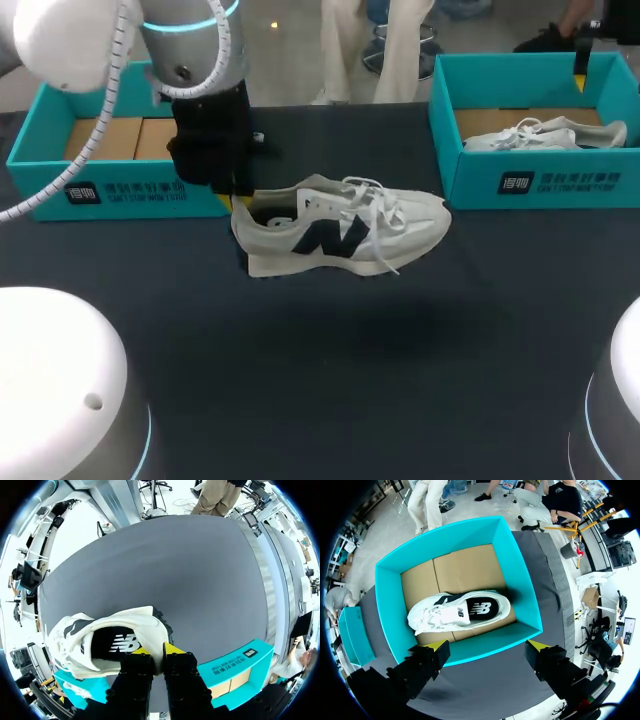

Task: Take the shoe out of the shoebox, open the shoe tongue, remove and reinsert the insole, then place the shoe into the shoebox

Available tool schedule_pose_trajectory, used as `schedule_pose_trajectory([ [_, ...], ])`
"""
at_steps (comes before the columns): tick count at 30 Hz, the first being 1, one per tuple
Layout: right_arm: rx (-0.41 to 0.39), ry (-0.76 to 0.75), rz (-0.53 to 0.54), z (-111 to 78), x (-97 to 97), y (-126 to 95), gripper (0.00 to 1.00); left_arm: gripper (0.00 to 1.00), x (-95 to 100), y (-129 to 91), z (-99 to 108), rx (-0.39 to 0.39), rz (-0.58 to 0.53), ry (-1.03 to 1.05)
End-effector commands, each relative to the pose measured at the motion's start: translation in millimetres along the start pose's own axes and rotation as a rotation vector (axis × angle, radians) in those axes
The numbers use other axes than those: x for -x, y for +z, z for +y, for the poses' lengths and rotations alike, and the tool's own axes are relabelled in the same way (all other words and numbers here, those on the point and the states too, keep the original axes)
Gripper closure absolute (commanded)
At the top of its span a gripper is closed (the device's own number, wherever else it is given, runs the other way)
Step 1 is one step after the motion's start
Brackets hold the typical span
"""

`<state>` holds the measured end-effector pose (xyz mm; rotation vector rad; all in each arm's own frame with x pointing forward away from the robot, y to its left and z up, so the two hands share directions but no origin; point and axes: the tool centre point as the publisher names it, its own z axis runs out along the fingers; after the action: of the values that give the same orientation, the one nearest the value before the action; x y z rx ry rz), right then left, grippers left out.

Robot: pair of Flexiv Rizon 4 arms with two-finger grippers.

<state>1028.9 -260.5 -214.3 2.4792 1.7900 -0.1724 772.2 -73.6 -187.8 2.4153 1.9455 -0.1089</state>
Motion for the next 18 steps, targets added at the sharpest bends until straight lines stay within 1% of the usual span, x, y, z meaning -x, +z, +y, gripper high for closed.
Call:
schedule_pose_trajectory([
  [1, -0.001, 0.001, -0.001, 0.6, -0.1, 0, 0.00, 1.00, -0.4, 19, 19, -0.040, -0.004, -0.017],
  [7, -0.001, 0.001, -0.001, 0.6, -0.1, 0, 0.00, 1.00, -2.1, 37, 27, -0.057, 0.012, -0.049],
  [18, -0.001, 0.001, -0.001, 0.6, -0.1, 0, 0.00, 1.00, 16.5, 73, 22, -0.055, 0.041, -0.011],
])
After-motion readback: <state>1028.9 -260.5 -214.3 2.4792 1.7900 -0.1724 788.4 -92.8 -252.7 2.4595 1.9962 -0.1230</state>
